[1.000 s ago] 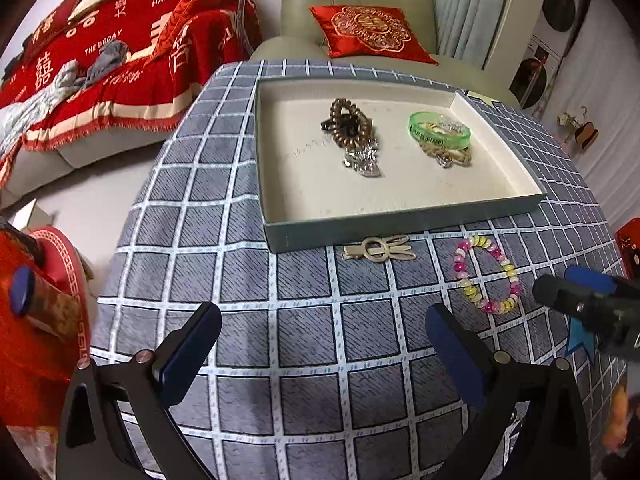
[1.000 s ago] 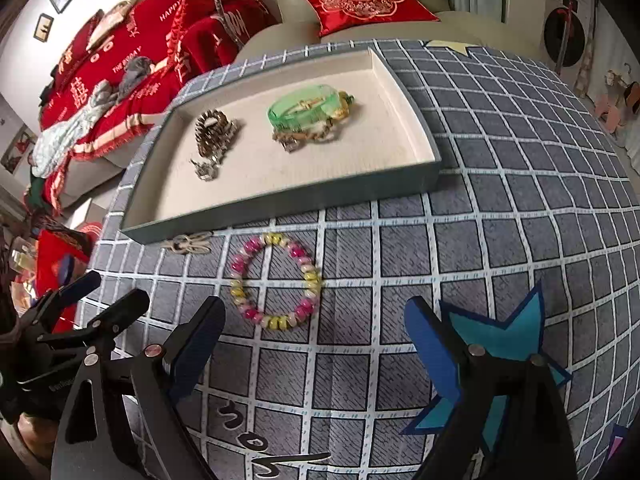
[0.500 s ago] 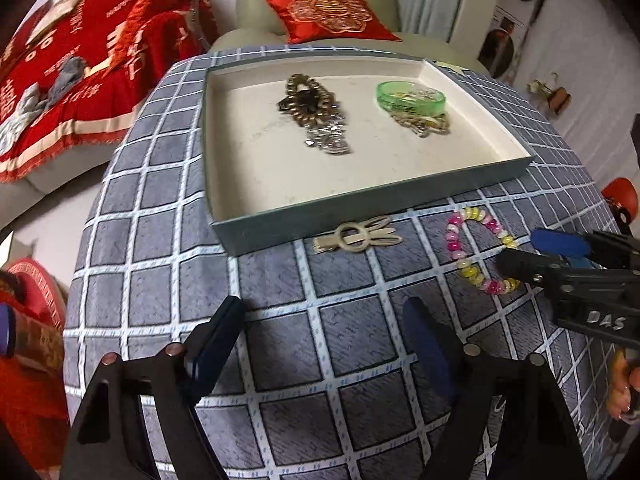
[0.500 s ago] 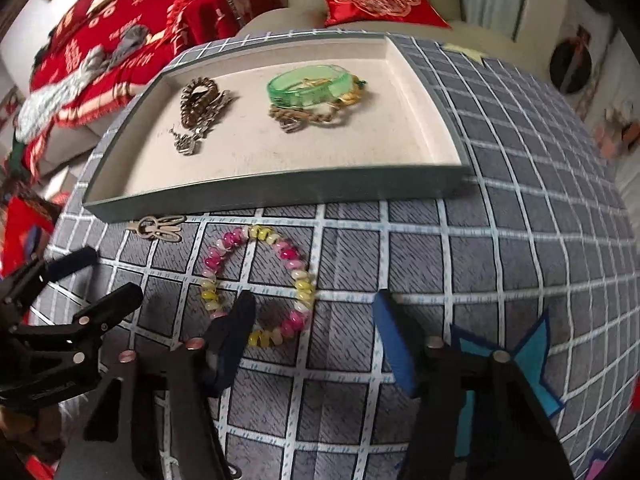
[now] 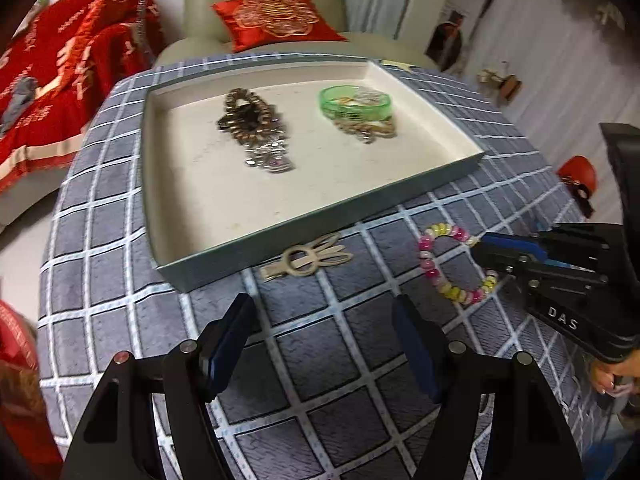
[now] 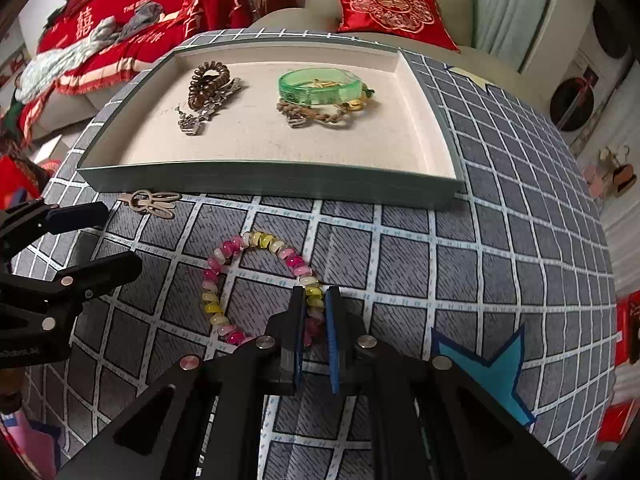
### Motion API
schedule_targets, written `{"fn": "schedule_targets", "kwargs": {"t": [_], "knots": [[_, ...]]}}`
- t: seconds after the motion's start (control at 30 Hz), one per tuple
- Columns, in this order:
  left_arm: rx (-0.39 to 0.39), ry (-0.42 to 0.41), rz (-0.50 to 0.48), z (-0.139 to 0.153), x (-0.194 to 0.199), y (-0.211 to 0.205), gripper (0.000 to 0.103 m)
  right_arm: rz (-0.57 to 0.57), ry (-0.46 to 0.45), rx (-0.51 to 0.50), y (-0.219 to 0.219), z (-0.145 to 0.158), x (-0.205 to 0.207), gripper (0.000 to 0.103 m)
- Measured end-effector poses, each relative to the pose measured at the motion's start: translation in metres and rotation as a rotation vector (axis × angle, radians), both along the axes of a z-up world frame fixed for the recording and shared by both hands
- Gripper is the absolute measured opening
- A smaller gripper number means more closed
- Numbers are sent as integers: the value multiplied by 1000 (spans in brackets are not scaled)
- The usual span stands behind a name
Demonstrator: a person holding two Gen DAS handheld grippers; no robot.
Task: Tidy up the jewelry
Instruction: 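Move both tools back to the remaining items on the table, then grasp the beige bunny hair clip with the left tool while the right tool grasps the pink-yellow bead bracelet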
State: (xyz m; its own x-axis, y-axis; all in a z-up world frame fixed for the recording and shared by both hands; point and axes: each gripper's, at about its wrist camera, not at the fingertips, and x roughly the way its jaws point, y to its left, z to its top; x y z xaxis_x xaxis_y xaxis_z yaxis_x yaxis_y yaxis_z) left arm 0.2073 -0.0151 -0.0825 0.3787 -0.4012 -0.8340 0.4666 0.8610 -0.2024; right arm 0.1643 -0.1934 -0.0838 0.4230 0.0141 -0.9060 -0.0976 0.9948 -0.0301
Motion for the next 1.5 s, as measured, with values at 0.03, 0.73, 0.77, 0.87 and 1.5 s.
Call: {"fn": "schedule_targets", "kwargs": {"t": [0.03,0.73,0.77,0.87,1.5], "knots": [[-6,3,-10,0,1,0,85,-2,1,8,-2,0,-1,11],[-34,11,-40,-1,21,-9,85,-9,2,52,-4,1,0,11],[-33,9,-49,-1,21,-11,85,-8,2,54,-4,1,0,11],[-14,-7,-80,-1,16,-17,69,-8,3,55,-4,1,0,11],[8,-46,-26,6,-12,-10,23,-21,-10,78,-5,8,-5,10]]}}
